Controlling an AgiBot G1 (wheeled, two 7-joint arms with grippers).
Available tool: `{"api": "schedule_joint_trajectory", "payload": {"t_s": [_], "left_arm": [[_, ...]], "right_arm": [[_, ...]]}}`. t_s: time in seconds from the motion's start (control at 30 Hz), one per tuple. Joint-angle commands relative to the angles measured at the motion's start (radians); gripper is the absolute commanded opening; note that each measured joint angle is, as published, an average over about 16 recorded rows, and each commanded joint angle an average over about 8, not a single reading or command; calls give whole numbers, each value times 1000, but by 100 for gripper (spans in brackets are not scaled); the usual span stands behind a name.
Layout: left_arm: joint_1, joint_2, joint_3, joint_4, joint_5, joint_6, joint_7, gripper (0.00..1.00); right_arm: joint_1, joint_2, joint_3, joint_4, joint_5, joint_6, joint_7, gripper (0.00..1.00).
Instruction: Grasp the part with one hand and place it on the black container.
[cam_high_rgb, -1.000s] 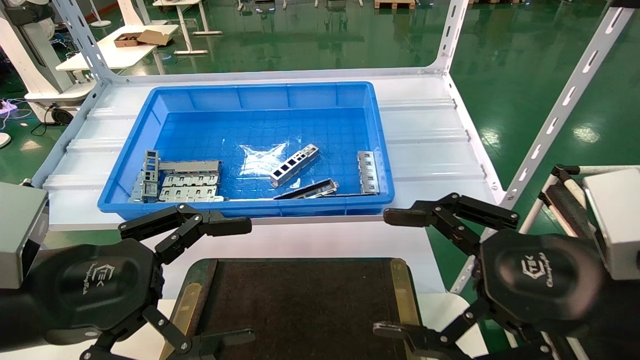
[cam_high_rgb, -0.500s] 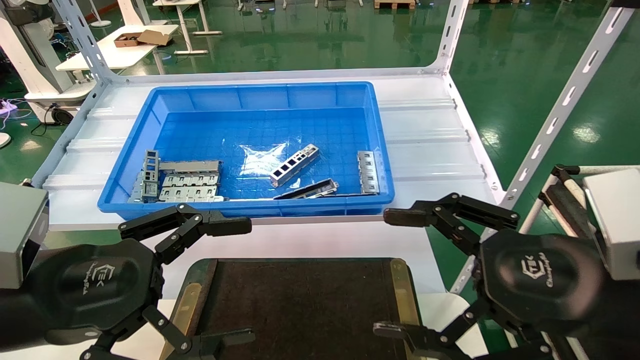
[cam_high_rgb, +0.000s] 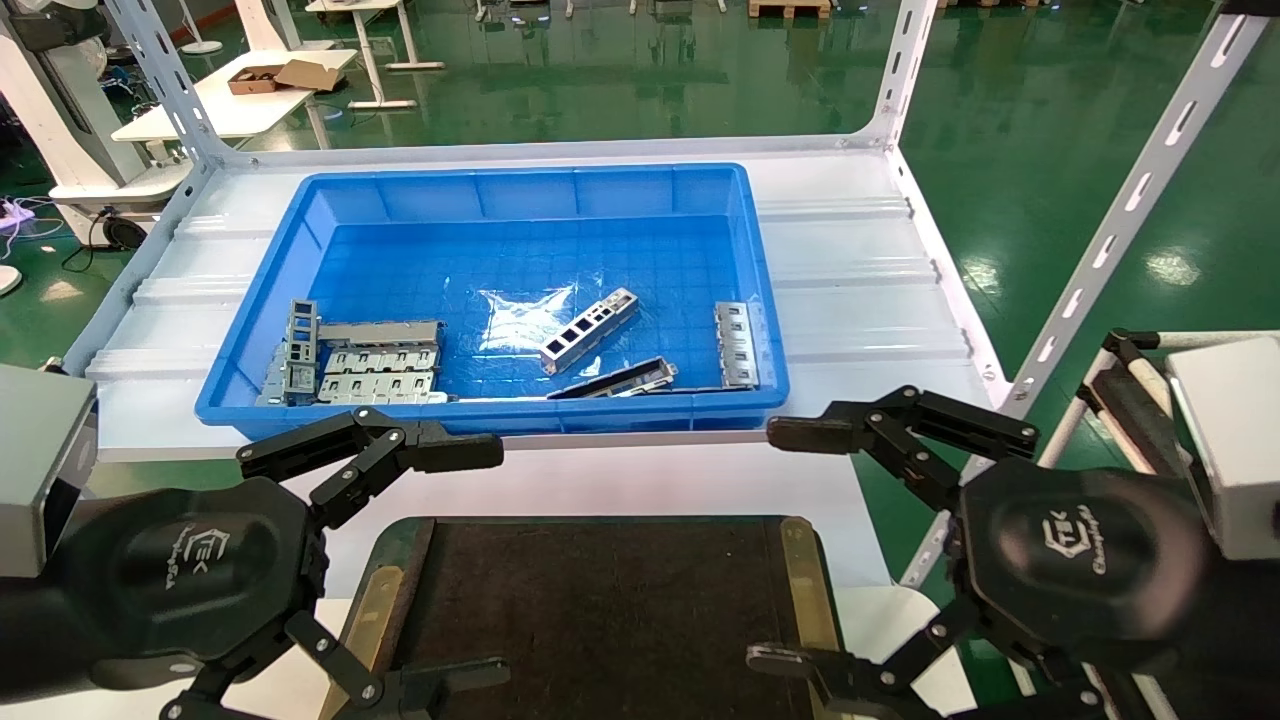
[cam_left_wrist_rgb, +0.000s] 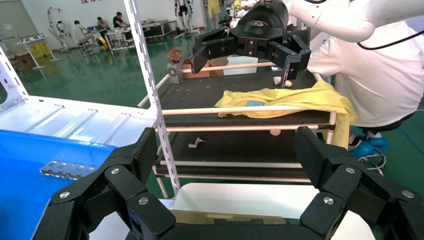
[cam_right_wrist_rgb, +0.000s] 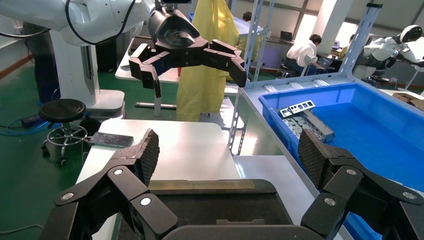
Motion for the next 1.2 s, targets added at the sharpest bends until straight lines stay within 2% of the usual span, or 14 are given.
{"api": "schedule_joint_trajectory", "payload": {"t_s": [0.03, 0.33, 0.57, 0.8, 1.2], "left_arm": [[0, 0, 0, 0, -1, 1, 0, 100], [-23, 9, 13, 10, 36, -45, -29, 100], [-89, 58, 49, 35, 140, -135, -54, 100], [-188, 163, 116, 128, 294, -237, -61, 100], [-357, 382, 220, 435, 511, -421, -74, 100]], "right_arm": [[0, 0, 0, 0, 0, 0, 0, 100], [0, 0, 0, -1, 0, 0, 0, 100], [1, 0, -1, -1, 0, 0, 0, 100], [1, 0, -1, -1, 0, 0, -1, 100], [1, 0, -2, -1, 1, 0, -1, 100]]}}
